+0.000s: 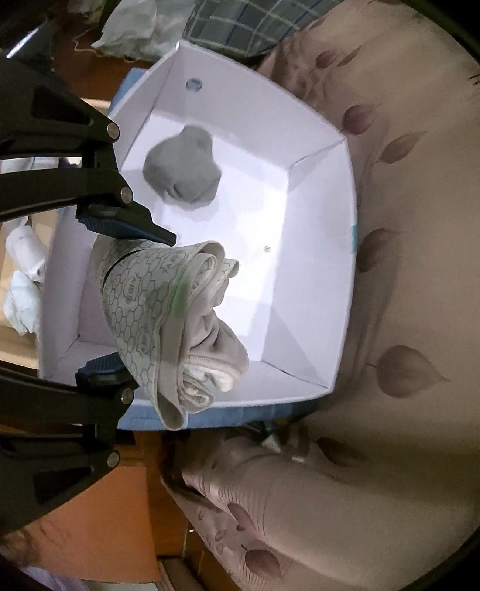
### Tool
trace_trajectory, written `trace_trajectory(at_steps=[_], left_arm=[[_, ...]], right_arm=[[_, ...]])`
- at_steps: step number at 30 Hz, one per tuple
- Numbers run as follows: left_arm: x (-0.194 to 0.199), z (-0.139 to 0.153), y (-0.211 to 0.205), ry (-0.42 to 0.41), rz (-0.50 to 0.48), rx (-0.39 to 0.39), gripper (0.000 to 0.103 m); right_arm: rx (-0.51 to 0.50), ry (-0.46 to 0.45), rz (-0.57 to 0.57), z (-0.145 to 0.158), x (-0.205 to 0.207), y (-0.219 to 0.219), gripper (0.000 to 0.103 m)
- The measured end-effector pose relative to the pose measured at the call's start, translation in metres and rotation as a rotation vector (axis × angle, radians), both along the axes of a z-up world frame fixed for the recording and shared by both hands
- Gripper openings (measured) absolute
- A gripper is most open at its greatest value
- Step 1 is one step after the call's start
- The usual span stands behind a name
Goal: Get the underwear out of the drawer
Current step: 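Carry the patterned underwear over the white box and open the right tool, then move the right tool back into the drawer toward the white rolled items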
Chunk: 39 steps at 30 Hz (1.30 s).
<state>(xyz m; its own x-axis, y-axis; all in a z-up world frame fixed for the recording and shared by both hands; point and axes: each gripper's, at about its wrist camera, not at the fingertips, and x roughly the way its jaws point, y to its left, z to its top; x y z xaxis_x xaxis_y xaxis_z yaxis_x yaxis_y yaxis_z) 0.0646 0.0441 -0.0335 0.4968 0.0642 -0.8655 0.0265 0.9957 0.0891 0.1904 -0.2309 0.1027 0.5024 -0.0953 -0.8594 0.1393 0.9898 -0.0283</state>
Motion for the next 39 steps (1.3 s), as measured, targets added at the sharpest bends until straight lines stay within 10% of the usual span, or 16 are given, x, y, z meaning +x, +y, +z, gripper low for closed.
trace_trajectory(at_steps=[16,28,39], left_arm=[[0.003,-0.004,-0.007,0.02,-0.038,-0.013,0.059],[0.002,-0.004,-0.008,0.02,-0.036,-0.019,0.059],[0.001,-0.004,-0.008,0.018,-0.029,-0.014,0.059]], right_arm=[[-0.011,-0.038,-0.005,-0.003,-0.002,0.003,0.051],[0.075,-0.044,0.058,0.013,-0.109,0.003,0.056],[0.104,0.245,-0.03,-0.106,-0.148,0.001,0.055]])
